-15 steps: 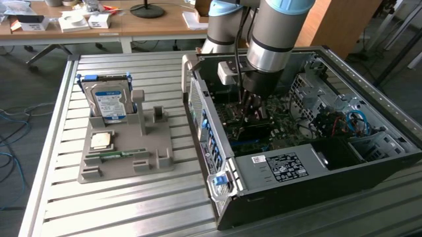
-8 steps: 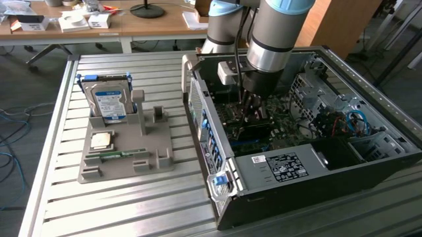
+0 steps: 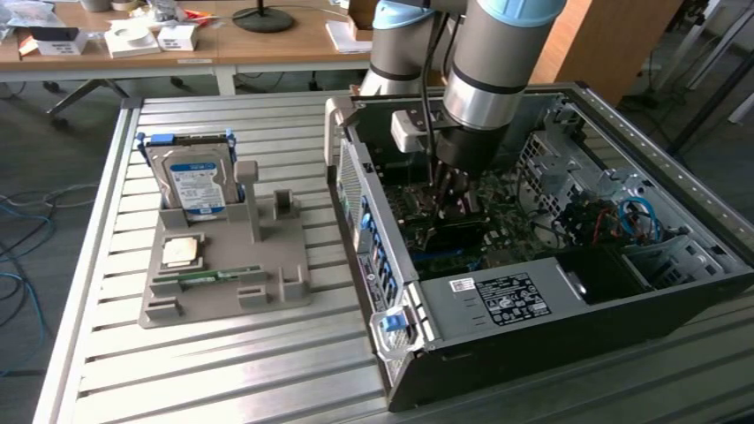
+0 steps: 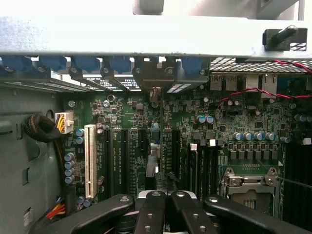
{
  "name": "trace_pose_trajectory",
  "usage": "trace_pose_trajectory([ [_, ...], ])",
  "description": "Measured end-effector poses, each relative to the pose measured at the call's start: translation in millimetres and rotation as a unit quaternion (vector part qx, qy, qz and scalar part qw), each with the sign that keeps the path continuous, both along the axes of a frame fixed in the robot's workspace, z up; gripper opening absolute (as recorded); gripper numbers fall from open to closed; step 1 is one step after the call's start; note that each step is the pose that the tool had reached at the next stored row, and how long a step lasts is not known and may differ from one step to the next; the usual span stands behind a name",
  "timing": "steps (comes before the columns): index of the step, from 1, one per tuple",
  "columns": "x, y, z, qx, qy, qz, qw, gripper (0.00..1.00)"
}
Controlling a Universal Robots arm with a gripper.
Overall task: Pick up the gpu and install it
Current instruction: 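Press down on the gpu until it lock into place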
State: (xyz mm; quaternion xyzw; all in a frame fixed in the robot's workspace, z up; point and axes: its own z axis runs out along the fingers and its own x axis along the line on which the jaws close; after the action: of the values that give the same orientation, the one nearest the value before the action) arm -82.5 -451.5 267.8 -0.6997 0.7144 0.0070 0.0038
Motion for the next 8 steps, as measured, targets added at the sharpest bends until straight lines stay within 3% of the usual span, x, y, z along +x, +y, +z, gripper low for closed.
trace_pose_trajectory([
  [8, 0.0, 0.0, -1.1, 0.0001, 0.0000, 0.000, 1.0000, 0.11],
])
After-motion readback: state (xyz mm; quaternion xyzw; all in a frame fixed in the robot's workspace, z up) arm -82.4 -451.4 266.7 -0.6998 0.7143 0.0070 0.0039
